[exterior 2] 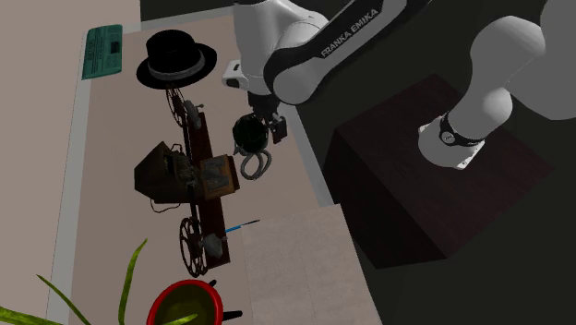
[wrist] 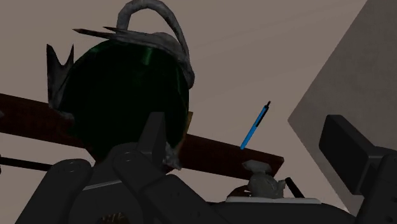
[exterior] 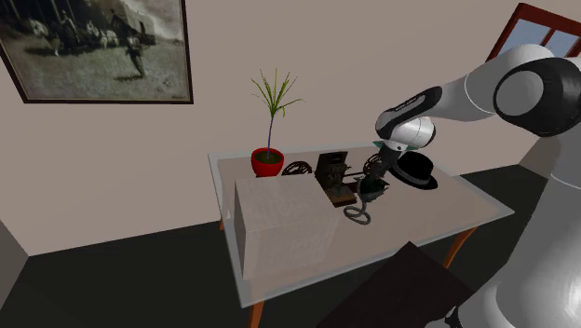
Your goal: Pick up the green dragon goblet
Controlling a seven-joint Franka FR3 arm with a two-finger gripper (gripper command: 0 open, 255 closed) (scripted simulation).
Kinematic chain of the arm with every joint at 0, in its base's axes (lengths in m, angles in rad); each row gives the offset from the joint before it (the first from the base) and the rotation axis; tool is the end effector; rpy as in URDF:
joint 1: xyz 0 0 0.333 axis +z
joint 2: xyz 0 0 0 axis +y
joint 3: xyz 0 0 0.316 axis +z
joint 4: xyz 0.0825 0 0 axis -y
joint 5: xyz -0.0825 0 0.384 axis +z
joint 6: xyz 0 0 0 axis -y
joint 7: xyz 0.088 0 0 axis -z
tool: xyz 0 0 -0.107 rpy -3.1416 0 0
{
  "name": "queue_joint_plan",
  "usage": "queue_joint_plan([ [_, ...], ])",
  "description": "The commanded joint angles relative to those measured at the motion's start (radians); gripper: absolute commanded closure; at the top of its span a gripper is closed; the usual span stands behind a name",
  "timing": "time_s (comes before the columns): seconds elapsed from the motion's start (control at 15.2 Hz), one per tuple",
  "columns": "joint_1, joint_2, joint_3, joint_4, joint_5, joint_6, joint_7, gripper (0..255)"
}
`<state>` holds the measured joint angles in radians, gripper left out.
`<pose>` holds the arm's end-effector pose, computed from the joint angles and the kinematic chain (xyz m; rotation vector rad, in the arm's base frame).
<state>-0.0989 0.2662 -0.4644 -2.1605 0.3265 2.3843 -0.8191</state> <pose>0.4780 -0.2955 0.2851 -3.0578 -0.0470 -0.1000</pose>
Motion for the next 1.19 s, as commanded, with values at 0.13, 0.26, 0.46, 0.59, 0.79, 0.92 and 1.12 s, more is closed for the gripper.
queue_joint_plan([
  [0.13, -0.070, 0.169, 0.041, 0.133, 0.103, 0.007, -0.096, 0],
  [0.26, -0.083, 0.196, 0.052, 0.149, 0.118, 0.015, -0.109, 0],
  [0.46, -0.094, 0.227, 0.066, 0.150, 0.139, 0.042, -0.126, 0],
  [0.59, -0.101, 0.248, 0.076, 0.153, 0.154, 0.059, -0.137, 0],
  [0.79, -0.106, 0.265, 0.084, 0.155, 0.165, 0.072, -0.146, 0],
  [0.92, -0.106, 0.262, 0.084, 0.149, 0.166, 0.075, -0.148, 255],
  [1.12, -0.107, 0.263, 0.084, 0.150, 0.166, 0.074, -0.148, 255],
])
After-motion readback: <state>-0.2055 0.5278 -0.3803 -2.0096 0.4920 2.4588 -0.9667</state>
